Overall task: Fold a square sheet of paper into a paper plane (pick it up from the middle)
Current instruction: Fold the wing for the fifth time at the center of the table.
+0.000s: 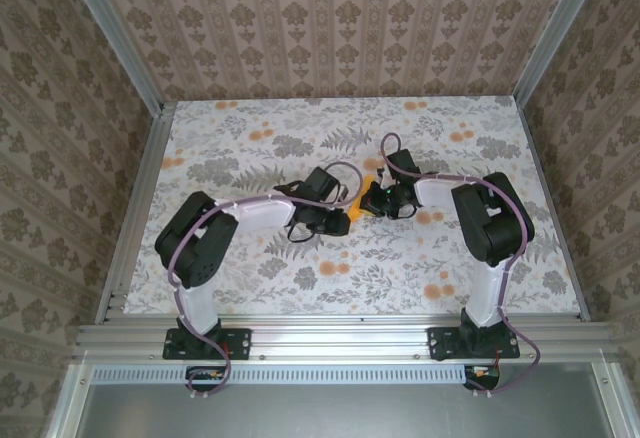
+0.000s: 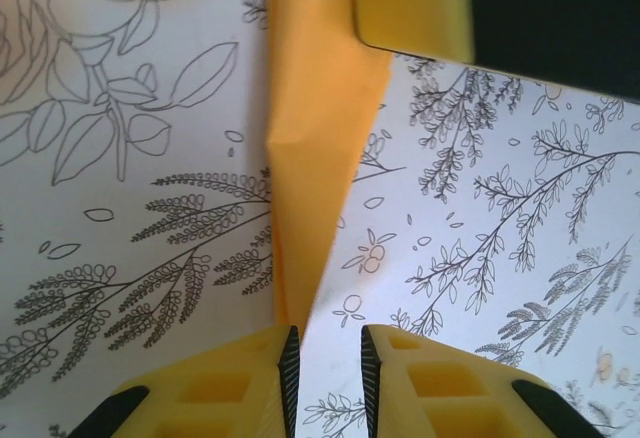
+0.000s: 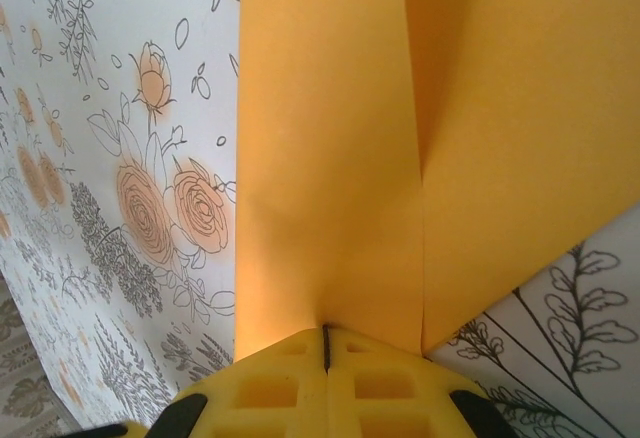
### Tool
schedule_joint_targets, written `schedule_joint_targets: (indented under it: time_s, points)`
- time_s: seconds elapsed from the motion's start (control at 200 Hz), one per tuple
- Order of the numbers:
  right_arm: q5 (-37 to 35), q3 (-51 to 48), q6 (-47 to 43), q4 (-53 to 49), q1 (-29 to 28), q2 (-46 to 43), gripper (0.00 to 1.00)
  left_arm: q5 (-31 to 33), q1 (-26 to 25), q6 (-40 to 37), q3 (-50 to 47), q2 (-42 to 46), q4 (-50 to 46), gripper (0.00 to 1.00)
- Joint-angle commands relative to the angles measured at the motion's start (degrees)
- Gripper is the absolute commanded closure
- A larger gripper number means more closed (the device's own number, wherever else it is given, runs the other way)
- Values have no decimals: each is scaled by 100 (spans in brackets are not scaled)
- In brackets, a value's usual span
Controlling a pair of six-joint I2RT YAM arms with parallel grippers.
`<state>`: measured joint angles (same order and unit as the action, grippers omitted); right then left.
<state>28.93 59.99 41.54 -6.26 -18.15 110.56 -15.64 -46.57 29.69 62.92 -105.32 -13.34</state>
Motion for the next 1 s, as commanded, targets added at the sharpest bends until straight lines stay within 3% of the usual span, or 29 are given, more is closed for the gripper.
schedule_joint_targets:
  time_s: [0.0,0.285,0.655,0.995]
  points:
    - [-650,-143,-84,-584,31,461,96,1031,-211,-436,136,81,-270,74]
    - [-687,-101,-93,-645,31,503,96,2195,-570,-744,558,-302,-586,74]
    - [-687,-46,-85,-662,32,582,96,2308,-582,-744,620,-414,-545,66]
    - [-696,-30,-77,-679,39,590,97,2412,-585,-733,749,-681,-602,81]
